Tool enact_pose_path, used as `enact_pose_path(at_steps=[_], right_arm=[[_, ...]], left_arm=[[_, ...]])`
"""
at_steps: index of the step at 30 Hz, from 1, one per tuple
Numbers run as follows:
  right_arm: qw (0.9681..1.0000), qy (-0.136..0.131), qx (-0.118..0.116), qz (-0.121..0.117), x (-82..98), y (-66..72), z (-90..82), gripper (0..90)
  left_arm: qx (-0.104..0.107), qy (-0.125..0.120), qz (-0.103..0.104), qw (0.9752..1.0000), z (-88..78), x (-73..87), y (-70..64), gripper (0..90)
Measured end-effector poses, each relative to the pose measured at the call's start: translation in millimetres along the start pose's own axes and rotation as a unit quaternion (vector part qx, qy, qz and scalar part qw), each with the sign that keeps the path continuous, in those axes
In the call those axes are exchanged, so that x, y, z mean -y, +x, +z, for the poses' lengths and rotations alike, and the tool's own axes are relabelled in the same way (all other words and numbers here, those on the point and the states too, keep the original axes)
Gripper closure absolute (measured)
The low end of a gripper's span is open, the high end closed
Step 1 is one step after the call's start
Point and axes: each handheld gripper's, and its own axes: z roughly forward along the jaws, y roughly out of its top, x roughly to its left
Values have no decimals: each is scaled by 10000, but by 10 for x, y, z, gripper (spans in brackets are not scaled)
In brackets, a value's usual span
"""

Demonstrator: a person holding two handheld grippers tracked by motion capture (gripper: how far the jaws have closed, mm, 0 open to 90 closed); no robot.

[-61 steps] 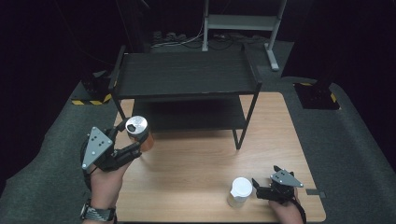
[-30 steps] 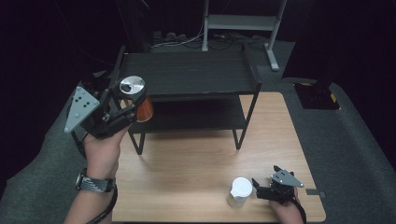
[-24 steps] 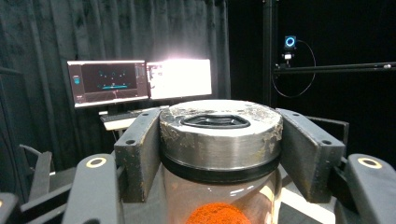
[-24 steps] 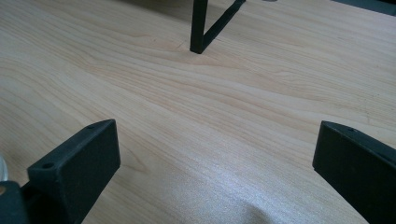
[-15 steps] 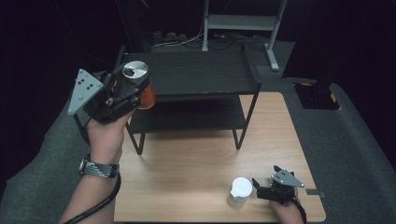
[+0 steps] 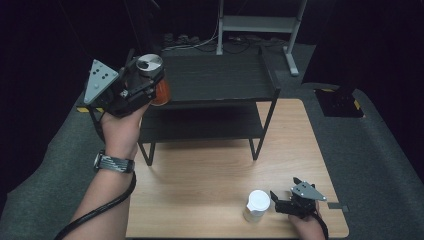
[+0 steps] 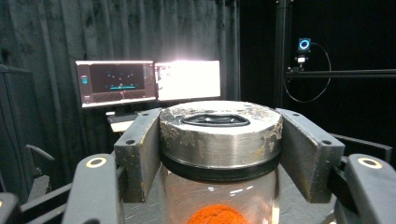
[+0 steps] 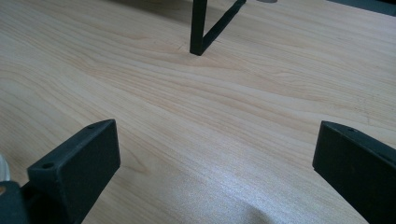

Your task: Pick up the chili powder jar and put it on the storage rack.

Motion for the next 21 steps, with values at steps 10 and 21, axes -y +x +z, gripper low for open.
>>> enact_pose_path(at_steps=[10, 21], right_arm=[[10000, -15, -2, 4, 6, -2, -3, 0], [10000, -38, -18, 11, 14, -8, -6, 0]], left_arm=[[-75, 122, 39, 9999, 184, -8, -36, 351], [-191, 223, -13, 9996, 370, 30, -57, 351]])
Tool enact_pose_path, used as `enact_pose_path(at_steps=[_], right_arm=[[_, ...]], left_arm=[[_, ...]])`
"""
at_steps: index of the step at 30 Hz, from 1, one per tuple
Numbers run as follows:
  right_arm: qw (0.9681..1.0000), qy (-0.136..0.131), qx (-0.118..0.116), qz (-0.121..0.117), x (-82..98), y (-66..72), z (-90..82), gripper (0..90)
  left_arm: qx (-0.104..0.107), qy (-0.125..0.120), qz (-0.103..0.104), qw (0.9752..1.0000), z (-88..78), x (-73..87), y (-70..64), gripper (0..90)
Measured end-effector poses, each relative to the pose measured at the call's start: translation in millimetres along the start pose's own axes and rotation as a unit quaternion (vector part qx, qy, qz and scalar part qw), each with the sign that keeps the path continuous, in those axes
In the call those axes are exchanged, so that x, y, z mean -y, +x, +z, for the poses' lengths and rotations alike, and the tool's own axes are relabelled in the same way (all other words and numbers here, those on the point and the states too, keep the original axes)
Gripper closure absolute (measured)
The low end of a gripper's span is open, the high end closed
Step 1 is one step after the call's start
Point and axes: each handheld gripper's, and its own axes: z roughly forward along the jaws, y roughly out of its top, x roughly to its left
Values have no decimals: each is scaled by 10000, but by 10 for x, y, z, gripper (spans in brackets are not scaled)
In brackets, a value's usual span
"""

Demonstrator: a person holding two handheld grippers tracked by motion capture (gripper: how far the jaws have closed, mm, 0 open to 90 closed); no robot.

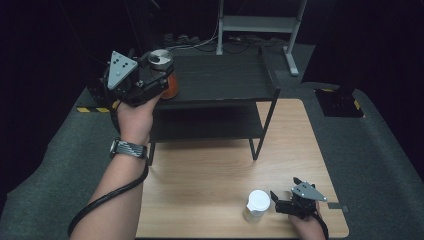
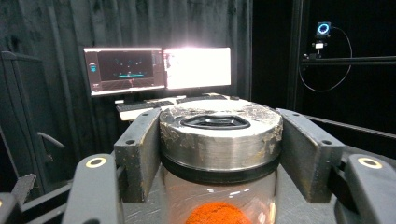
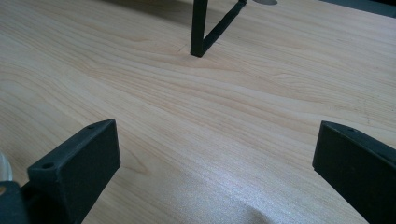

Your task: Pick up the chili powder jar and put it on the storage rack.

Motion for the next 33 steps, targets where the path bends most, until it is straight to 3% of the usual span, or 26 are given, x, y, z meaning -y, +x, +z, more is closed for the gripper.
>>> enact_pose_path(at_steps=[33], right_arm=[[10000, -9, -11, -20, 3, 1, -2, 0]], left_arm=[[29, 66, -73, 9999, 66, 22, 8, 341]])
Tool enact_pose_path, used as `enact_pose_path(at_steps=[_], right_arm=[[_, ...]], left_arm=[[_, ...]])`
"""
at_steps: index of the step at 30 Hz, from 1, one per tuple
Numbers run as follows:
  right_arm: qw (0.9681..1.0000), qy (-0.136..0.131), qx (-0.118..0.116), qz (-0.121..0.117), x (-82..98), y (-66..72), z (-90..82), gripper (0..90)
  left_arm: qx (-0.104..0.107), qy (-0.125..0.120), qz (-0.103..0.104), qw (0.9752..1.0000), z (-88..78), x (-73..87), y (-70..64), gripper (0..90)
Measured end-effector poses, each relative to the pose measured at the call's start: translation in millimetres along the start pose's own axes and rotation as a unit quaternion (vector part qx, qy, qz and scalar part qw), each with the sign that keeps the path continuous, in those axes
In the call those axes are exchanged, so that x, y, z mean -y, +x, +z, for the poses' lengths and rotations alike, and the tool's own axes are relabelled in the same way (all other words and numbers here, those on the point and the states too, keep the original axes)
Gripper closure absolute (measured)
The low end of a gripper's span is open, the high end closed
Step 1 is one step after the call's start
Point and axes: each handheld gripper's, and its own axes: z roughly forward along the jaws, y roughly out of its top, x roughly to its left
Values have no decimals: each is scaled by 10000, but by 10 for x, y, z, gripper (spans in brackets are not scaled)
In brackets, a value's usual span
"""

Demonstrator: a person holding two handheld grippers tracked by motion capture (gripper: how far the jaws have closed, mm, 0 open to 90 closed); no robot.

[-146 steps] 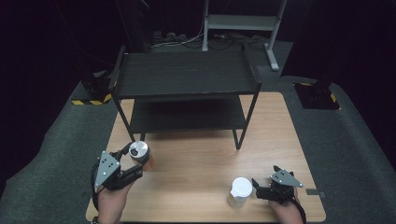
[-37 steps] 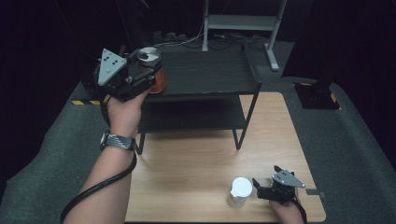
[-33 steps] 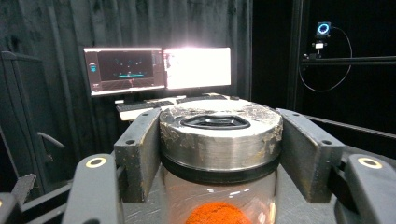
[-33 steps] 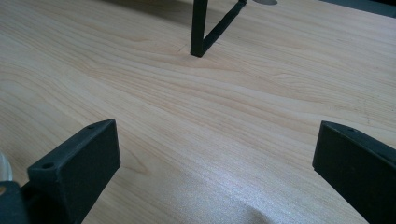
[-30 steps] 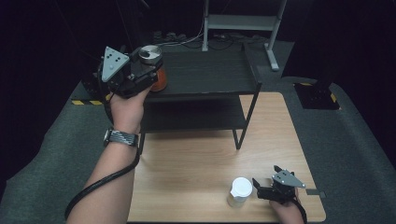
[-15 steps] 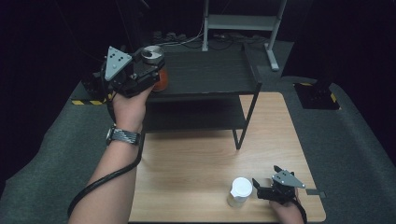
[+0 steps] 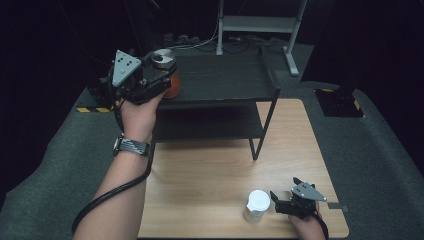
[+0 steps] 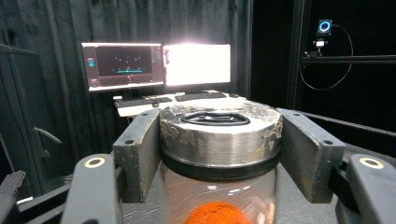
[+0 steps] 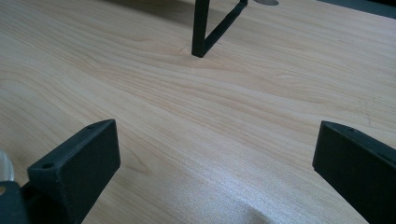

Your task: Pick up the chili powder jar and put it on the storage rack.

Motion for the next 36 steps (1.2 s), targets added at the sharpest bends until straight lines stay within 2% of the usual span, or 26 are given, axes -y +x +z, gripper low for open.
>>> enact_pose_path(at_steps=[6, 11, 13, 15, 24, 33, 36], right_arm=[[10000, 6, 2, -10, -2, 4, 1, 0], [10000, 1, 7, -10, 0, 5, -1, 0], [10000, 3, 5, -10, -2, 6, 1, 0], [10000, 10, 6, -20, -3, 5, 2, 0], [10000, 6, 21, -42, -2, 15, 0, 0], [10000, 10, 26, -41, -3, 17, 1, 0], [10000, 13, 30, -42, -5, 19, 1, 0]], left_arm=[[-37, 32, -2, 10000, -7, 2, -21, 253], [-88, 43, -64, 9999, -38, 4, -28, 128], [-173, 91, -115, 9997, -56, -5, -52, 57], [-136, 64, -143, 9998, -80, 13, -43, 6], [-8, 78, -62, 10000, -205, 80, -40, 5], [52, 63, -49, 10000, -352, 128, -54, 5], [48, 80, 17, 10000, -407, 140, -74, 5]])
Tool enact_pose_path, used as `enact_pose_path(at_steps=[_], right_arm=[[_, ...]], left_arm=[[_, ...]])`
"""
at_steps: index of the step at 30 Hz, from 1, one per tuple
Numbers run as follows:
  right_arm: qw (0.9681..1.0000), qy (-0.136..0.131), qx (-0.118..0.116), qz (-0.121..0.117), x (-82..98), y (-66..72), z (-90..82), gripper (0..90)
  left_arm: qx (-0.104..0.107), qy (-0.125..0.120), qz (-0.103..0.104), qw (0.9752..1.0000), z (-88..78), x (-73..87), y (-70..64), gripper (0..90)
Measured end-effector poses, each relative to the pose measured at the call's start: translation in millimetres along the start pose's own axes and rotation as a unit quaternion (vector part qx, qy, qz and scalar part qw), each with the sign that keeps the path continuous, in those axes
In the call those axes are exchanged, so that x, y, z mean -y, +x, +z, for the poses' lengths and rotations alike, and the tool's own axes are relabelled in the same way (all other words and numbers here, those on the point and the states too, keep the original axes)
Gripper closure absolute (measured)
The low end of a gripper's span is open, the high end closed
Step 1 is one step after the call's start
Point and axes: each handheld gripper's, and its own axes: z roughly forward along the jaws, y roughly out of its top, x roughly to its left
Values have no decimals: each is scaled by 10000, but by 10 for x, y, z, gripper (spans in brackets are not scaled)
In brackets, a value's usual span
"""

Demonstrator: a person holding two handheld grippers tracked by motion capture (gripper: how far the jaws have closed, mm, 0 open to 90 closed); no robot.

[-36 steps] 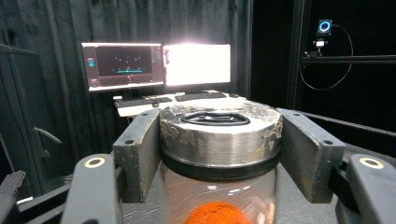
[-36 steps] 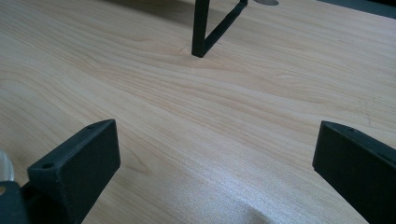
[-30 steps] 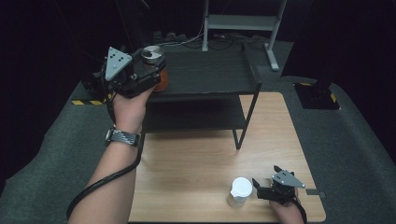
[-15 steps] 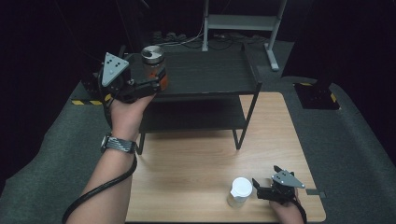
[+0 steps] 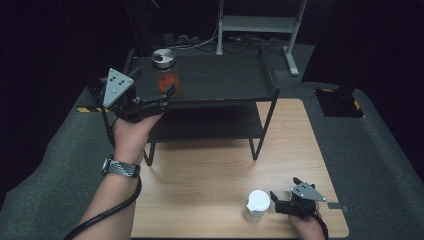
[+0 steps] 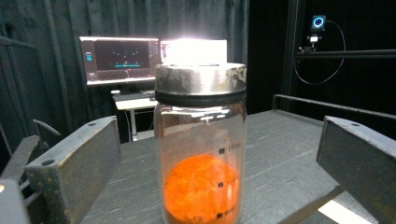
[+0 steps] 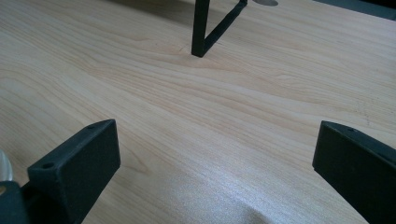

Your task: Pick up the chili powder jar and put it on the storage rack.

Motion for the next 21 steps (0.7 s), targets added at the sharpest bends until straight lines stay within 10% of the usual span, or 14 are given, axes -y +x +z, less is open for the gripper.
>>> enact_pose_path(at_steps=[21], right_arm=[[10000, 17, 0, -16, -6, 3, 2, 0]], left_arm=[[139, 115, -26, 9998, -388, 442, -38, 5]])
